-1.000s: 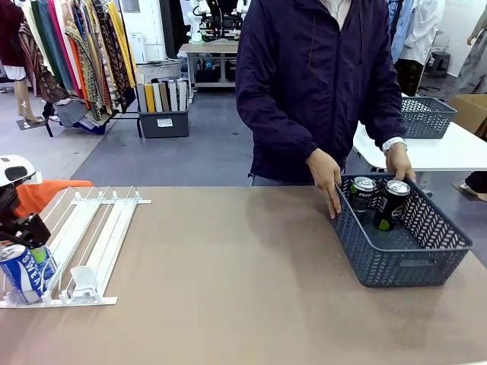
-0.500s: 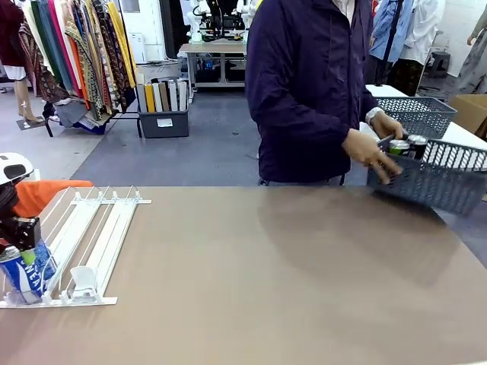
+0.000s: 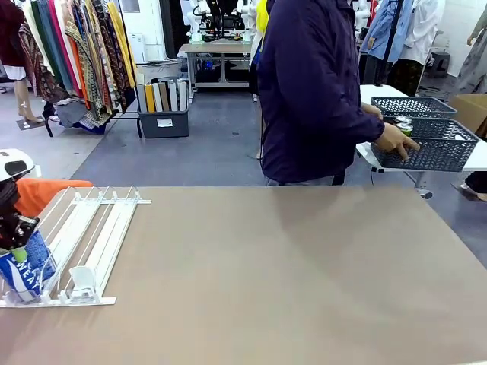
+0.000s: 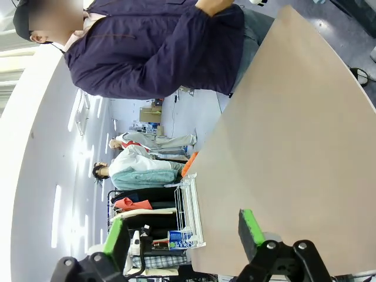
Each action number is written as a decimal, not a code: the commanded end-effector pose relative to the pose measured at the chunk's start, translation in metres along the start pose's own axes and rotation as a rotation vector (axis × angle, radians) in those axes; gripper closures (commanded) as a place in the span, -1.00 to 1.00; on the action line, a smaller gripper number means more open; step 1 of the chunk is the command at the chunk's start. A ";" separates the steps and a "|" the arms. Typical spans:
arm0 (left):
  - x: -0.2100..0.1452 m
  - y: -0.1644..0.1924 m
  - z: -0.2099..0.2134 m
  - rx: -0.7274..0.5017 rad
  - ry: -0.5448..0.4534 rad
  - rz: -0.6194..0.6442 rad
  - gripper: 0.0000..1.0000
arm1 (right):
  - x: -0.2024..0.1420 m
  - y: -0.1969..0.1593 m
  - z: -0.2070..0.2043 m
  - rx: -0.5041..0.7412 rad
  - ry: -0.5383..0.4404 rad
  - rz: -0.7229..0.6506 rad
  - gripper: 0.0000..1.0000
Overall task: Retrieve and store the cans from the dispenser.
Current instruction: Pick up one can from the Automatic Can Dispenser and place it in the middle of the table.
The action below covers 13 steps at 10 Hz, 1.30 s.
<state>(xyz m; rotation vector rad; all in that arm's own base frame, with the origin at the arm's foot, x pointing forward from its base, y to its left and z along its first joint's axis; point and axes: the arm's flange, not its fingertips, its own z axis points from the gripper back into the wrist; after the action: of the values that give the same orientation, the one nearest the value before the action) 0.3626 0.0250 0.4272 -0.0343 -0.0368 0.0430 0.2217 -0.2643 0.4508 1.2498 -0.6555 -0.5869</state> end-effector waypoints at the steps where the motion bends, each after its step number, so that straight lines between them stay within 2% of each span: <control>1: -0.048 0.000 -0.016 -0.002 -0.034 0.016 1.00 | 0.002 0.001 0.001 0.005 0.002 0.028 -1.00; 8: -0.050 0.000 -0.017 -0.015 -0.036 -0.004 1.00 | 0.002 0.001 0.001 0.005 0.002 0.028 -1.00; 9: -0.051 -0.001 -0.017 -0.052 -0.026 -0.027 1.00 | 0.002 0.001 0.001 0.005 0.002 0.028 -1.00; 10: -0.052 -0.001 -0.016 -0.063 -0.014 -0.017 -0.20 | 0.002 0.001 0.001 0.005 0.002 0.028 -1.00; 11: -0.052 0.000 -0.015 -0.061 -0.010 -0.020 -1.00 | 0.002 0.001 0.001 0.005 0.002 0.028 -1.00; 13: -0.055 0.000 -0.002 -0.052 -0.033 -0.027 -1.00 | 0.002 0.001 0.001 0.005 0.002 0.028 -1.00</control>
<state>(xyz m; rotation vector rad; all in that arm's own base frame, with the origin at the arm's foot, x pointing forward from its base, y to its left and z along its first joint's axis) 0.3515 0.0218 0.4463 -0.0672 -0.0551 0.0338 0.2217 -0.2643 0.4508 1.2498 -0.6555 -0.5868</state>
